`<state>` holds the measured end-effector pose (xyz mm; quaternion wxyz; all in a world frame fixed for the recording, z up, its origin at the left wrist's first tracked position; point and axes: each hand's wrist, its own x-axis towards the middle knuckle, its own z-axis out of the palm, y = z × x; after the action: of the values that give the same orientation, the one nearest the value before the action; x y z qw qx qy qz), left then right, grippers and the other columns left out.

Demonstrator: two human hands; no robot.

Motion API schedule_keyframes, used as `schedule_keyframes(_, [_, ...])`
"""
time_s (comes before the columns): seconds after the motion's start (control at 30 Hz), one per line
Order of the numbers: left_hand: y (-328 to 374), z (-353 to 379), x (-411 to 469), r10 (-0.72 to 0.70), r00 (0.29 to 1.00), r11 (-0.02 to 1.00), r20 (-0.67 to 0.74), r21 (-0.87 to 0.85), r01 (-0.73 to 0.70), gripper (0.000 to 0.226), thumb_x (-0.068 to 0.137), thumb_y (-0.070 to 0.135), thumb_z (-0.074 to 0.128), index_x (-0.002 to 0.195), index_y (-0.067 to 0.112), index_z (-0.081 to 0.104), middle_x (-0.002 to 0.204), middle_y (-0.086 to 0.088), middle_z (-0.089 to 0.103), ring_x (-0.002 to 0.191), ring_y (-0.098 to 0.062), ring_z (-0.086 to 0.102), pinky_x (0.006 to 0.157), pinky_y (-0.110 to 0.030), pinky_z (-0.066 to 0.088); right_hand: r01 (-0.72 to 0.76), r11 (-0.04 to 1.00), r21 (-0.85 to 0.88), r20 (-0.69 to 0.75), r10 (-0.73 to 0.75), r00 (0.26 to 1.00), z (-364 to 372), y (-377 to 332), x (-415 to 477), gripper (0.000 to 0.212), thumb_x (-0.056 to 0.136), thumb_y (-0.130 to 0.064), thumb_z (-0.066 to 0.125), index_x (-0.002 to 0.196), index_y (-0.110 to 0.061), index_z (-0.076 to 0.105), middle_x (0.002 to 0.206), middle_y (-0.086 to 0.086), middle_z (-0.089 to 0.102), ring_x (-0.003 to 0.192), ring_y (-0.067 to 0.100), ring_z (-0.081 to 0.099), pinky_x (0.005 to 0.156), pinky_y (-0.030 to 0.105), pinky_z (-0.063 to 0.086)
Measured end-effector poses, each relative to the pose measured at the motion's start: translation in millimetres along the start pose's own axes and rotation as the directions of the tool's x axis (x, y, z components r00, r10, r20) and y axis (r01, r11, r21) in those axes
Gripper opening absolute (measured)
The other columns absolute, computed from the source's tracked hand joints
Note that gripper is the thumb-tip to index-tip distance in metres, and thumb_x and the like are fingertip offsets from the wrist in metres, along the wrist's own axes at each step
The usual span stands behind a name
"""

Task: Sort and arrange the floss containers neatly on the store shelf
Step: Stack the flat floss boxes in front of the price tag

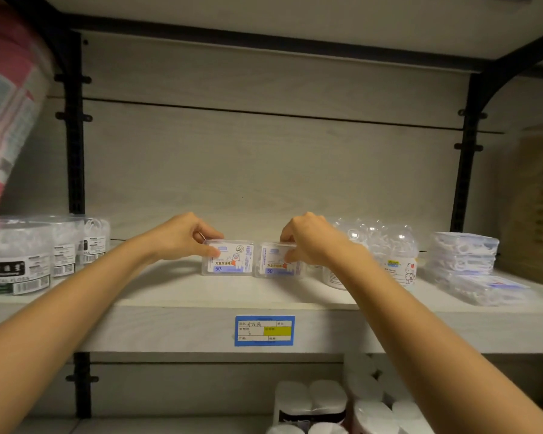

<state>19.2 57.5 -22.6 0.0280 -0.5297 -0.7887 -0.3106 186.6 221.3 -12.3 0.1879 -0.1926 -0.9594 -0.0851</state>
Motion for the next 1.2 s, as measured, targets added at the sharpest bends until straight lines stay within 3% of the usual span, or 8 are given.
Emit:
schedule_keyframes(0.33, [6, -5, -1, -0.044, 0.998, 0.994, 0.036, 0.098, 0.040, 0.046, 0.076, 0.020, 0.074, 0.120, 0.013, 0.062, 0.106, 0.004, 0.065, 0.086, -0.011, 0.060, 0.076, -0.019, 0.041, -0.018, 1.000, -0.024, 0.030, 0.018, 0.999, -8, -1, -4, 0.037, 0.079, -0.024, 0.070, 0.110, -0.005, 0.065, 0.112, 0.013, 0.065, 0.100, 0.032, 0.061, 0.086, 0.042, 0.052])
schedule_keyframes(0.43, [6, -6, 0, -0.088, 0.994, 0.989, 0.067, 0.126, 0.079, 0.053, 0.074, 0.025, 0.075, 0.124, 0.014, 0.059, 0.112, 0.004, 0.063, 0.096, -0.015, 0.060, 0.082, -0.023, 0.041, -0.016, 0.998, 0.058, -0.050, 0.019, 0.999, -24, 8, -23, 0.039, 0.084, -0.029, 0.064, 0.121, -0.019, 0.059, 0.124, 0.005, 0.060, 0.111, 0.028, 0.057, 0.093, 0.042, 0.048])
schedule_keyframes(0.57, [27, -9, -9, 0.066, 0.957, 0.994, -0.282, 0.101, -0.038, 0.048, 0.068, 0.014, 0.079, 0.113, 0.023, 0.064, 0.113, -0.003, 0.065, 0.092, -0.012, 0.057, 0.081, -0.023, 0.040, 0.048, 0.988, 0.147, -0.346, 0.006, 0.938, -52, 48, -84, 0.023, 0.088, -0.030, 0.057, 0.110, -0.029, 0.065, 0.109, -0.009, 0.069, 0.103, 0.014, 0.062, 0.088, 0.039, 0.051])
schedule_keyframes(0.7, [88, 15, -28, 0.272, 0.804, 0.945, -0.530, -0.009, -0.326, 0.038, 0.070, 0.027, 0.077, 0.086, 0.056, 0.059, 0.082, 0.029, 0.065, 0.072, 0.009, 0.058, 0.069, -0.010, 0.047, -0.051, 0.951, 0.305, -0.487, 0.202, 0.850, -79, 131, -145, 0.014, 0.087, -0.027, 0.059, 0.097, -0.029, 0.069, 0.093, -0.013, 0.071, 0.087, 0.003, 0.065, 0.084, 0.033, 0.055])
schedule_keyframes(0.8, [152, 60, -38, 0.330, 0.799, 0.912, -0.502, -0.050, -0.408, 0.026, 0.065, 0.053, 0.064, 0.091, 0.048, 0.060, 0.090, 0.025, 0.064, 0.075, 0.001, 0.061, 0.075, -0.022, 0.049, -0.234, 0.904, 0.359, -0.336, 0.359, 0.871, -78, 200, -170, 0.015, 0.087, -0.028, 0.060, 0.098, -0.025, 0.069, 0.086, -0.012, 0.067, 0.081, 0.000, 0.062, 0.085, 0.033, 0.055])
schedule_keyframes(1.03, [264, 168, -14, 0.292, 0.934, 0.948, -0.207, -0.068, -0.311, 0.015, 0.081, 0.036, 0.062, 0.094, 0.031, 0.066, 0.087, 0.020, 0.065, 0.087, -0.002, 0.060, 0.079, -0.018, 0.049, -0.421, 0.818, 0.392, 0.183, 0.379, 0.907, -35, 284, -182, 0.033, 0.088, -0.043, 0.053, 0.099, -0.018, 0.069, 0.095, 0.000, 0.069, 0.086, 0.016, 0.065, 0.084, 0.034, 0.055])
schedule_keyframes(1.13, [281, 201, 9, 0.187, 0.981, 0.982, -0.059, 0.030, -0.185, 0.030, 0.087, 0.043, 0.053, 0.107, 0.023, 0.064, 0.104, 0.012, 0.061, 0.094, -0.007, 0.056, 0.088, -0.027, 0.046, -0.412, 0.837, 0.360, 0.233, 0.347, 0.908, -21, 291, -182, 0.053, 0.088, -0.053, 0.047, 0.096, -0.006, 0.070, 0.083, 0.005, 0.069, 0.072, 0.016, 0.060, 0.073, 0.027, 0.049])
schedule_keyframes(1.2, [287, 216, 21, 0.135, 0.991, 0.987, -0.005, 0.086, -0.134, 0.034, 0.089, 0.048, 0.047, 0.094, 0.020, 0.065, 0.099, 0.005, 0.062, 0.091, -0.013, 0.054, 0.080, -0.028, 0.043, -0.393, 0.844, 0.365, 0.224, 0.330, 0.917, -16, 294, -183, 0.062, 0.087, -0.057, 0.044, 0.090, -0.001, 0.068, 0.068, 0.003, 0.061, 0.062, 0.015, 0.052, 0.063, 0.025, 0.042])
